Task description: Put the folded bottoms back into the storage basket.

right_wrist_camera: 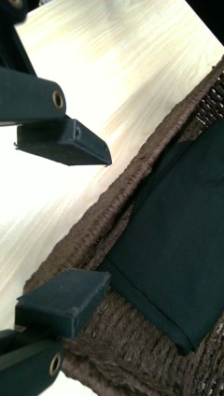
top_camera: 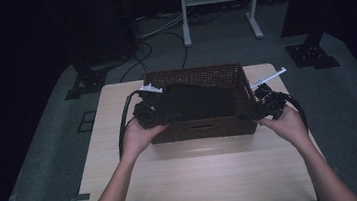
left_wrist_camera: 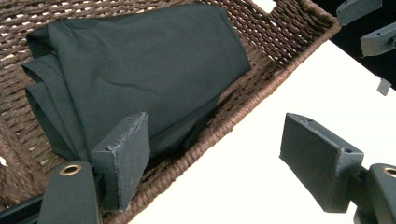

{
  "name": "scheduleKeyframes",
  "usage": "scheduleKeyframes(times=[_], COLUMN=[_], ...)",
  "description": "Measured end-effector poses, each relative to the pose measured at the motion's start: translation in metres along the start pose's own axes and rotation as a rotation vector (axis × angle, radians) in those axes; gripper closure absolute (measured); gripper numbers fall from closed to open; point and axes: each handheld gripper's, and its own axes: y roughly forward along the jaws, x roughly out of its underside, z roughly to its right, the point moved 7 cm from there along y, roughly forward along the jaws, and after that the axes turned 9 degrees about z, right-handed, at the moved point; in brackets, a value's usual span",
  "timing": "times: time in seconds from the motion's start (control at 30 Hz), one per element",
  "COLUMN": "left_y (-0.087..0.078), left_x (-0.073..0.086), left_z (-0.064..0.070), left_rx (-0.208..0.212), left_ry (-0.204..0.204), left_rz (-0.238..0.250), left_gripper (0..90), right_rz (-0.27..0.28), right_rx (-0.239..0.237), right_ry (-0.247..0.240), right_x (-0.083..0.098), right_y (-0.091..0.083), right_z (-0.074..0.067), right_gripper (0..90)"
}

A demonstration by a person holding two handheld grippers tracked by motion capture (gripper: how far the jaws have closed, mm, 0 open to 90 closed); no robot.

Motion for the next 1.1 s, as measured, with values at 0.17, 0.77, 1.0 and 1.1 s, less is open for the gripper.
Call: scheduleKeyframes(times=[0.17, 0.77, 1.0, 1.1], left_y=[-0.004, -0.012, -0.013, -0.013], left_x=[0.006, 0.026, 0.032, 0.035], left_z=[0.003, 0.011, 0.013, 0.014], left_rx=[0.003, -0.002, 0.0, -0.001], left_ry=[0.002, -0.01, -0.008, -0.012], left_rz=[0.003, 0.016, 0.014, 0.019], left_gripper=[21.8, 17.7, 15.4, 14.6], right_rz=[0.007, 0.005, 0.001, 0.003], right_rx=[0.001, -0.015, -0.015, -0.016], right_ry=[0.003, 0.005, 0.003, 0.009], right_x=[0.006, 0.024, 0.031, 0.034], right_y=[-0.004, -0.003, -0.003, -0.002], right_z=[-0.003, -0.013, -0.017, -0.017], right_gripper=[33.3, 27.5, 25.8, 25.1])
